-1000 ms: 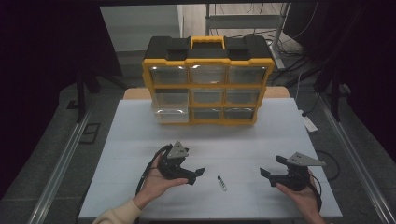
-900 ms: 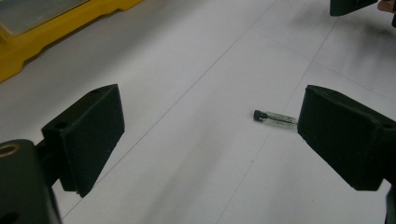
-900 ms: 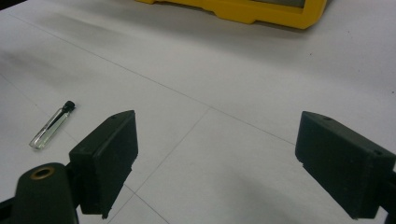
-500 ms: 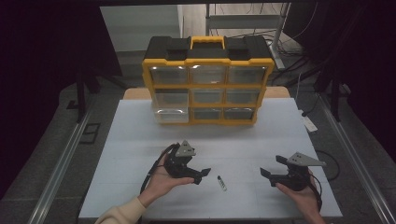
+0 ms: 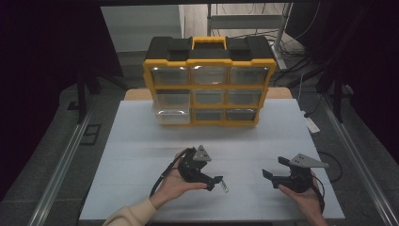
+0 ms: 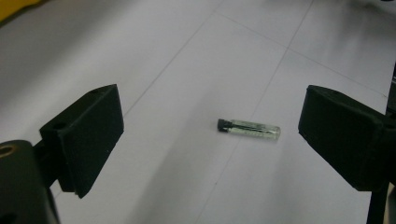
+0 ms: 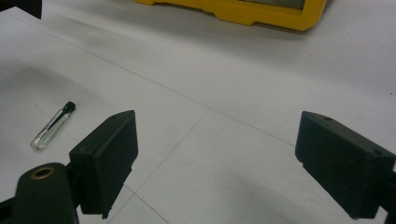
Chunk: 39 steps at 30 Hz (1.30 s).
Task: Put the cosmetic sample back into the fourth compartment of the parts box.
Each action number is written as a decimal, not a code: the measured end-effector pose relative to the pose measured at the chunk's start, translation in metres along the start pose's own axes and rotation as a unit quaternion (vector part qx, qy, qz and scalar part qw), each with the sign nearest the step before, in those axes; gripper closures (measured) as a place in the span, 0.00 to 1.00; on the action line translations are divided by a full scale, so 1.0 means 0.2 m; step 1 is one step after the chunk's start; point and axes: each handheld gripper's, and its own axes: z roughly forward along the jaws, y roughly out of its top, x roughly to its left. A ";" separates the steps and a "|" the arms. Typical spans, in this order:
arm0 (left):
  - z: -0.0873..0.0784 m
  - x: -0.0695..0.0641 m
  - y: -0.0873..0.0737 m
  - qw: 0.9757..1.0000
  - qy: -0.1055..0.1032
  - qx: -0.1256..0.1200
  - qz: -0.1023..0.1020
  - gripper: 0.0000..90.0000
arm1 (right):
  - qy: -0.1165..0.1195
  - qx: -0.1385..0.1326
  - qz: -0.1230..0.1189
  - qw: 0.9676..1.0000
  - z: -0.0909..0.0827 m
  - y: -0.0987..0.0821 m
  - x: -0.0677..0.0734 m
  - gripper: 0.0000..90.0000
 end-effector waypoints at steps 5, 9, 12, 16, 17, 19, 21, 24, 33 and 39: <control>0.06 -0.03 0.00 1.000 0.001 0.022 0.012 0.07 | 0.000 0.001 0.000 1.000 0.00 0.00 0.00 0.15; 0.08 -0.05 0.00 1.000 -0.001 0.028 0.011 0.07 | 0.000 0.002 -0.001 1.000 0.00 0.00 0.00 0.15; 0.11 -0.06 0.00 0.999 -0.003 0.043 0.016 0.07 | -0.003 0.003 -0.002 1.000 0.00 0.00 0.00 0.15; 0.14 -0.06 0.00 0.998 -0.003 0.055 0.018 0.07 | -0.003 0.004 -0.003 1.000 0.00 0.00 0.00 0.15; 0.15 -0.07 0.00 0.998 -0.003 0.058 0.012 0.07 | -0.003 0.003 -0.003 1.000 0.00 0.00 0.00 0.15; 0.16 -0.07 -0.01 0.998 -0.002 0.058 0.006 0.06 | -0.003 0.004 -0.002 1.000 0.00 0.00 0.00 0.15; 0.18 -0.08 -0.01 0.998 -0.001 0.066 0.002 0.06 | -0.003 0.005 -0.002 1.000 0.01 0.00 0.00 0.15; 0.20 -0.09 -0.01 0.997 -0.001 0.075 0.004 0.06 | -0.003 0.006 -0.001 1.000 0.01 0.00 0.00 0.15; 0.27 -0.13 -0.01 0.996 0.003 0.090 0.009 0.05 | -0.001 0.004 0.000 1.000 0.00 0.00 0.00 0.15; 0.30 -0.15 -0.01 0.995 0.005 0.101 0.017 0.05 | -0.001 0.003 -0.001 1.000 0.00 0.00 -0.01 0.15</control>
